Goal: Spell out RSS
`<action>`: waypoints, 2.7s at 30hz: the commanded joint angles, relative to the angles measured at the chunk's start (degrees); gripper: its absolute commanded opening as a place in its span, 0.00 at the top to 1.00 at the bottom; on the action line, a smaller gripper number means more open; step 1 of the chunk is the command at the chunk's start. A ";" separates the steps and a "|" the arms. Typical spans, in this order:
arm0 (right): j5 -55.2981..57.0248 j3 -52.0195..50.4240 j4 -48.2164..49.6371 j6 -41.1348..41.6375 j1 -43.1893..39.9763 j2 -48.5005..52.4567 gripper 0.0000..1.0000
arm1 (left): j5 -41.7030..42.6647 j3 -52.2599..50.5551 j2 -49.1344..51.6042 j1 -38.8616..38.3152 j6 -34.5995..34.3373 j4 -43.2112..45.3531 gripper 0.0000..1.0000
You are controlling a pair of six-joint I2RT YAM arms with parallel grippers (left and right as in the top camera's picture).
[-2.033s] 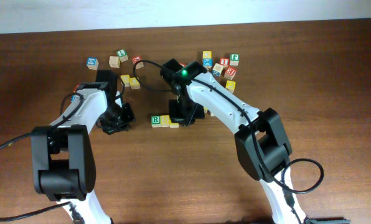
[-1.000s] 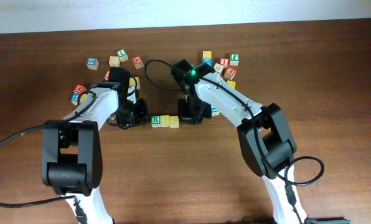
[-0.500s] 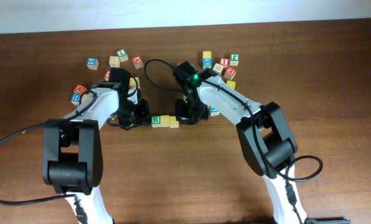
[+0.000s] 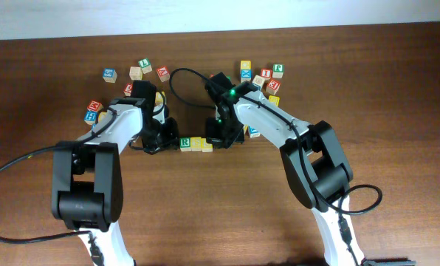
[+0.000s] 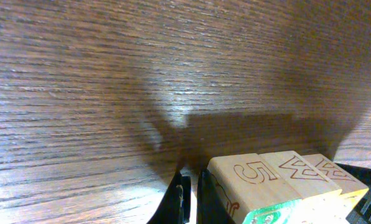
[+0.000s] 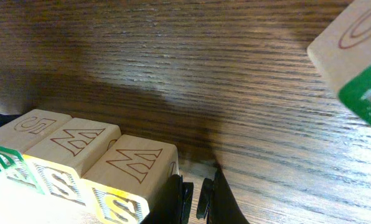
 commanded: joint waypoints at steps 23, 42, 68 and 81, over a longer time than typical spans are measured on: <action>1.60 0.55 -13.51 -4.26 -1.86 -0.81 0.96 | -5.84 -0.59 2.43 1.99 0.76 -1.31 0.96; -3.76 0.59 -9.27 -3.02 1.38 -0.92 0.96 | -11.21 -0.61 2.43 7.34 -1.29 -4.26 0.48; 1.07 0.98 -9.92 -2.93 4.04 -4.42 0.96 | -13.35 -0.61 2.43 7.76 -4.26 -3.54 0.01; 2.95 1.25 -7.98 -1.84 4.61 -4.39 0.96 | -15.85 -0.61 2.43 10.38 -4.31 -4.26 0.01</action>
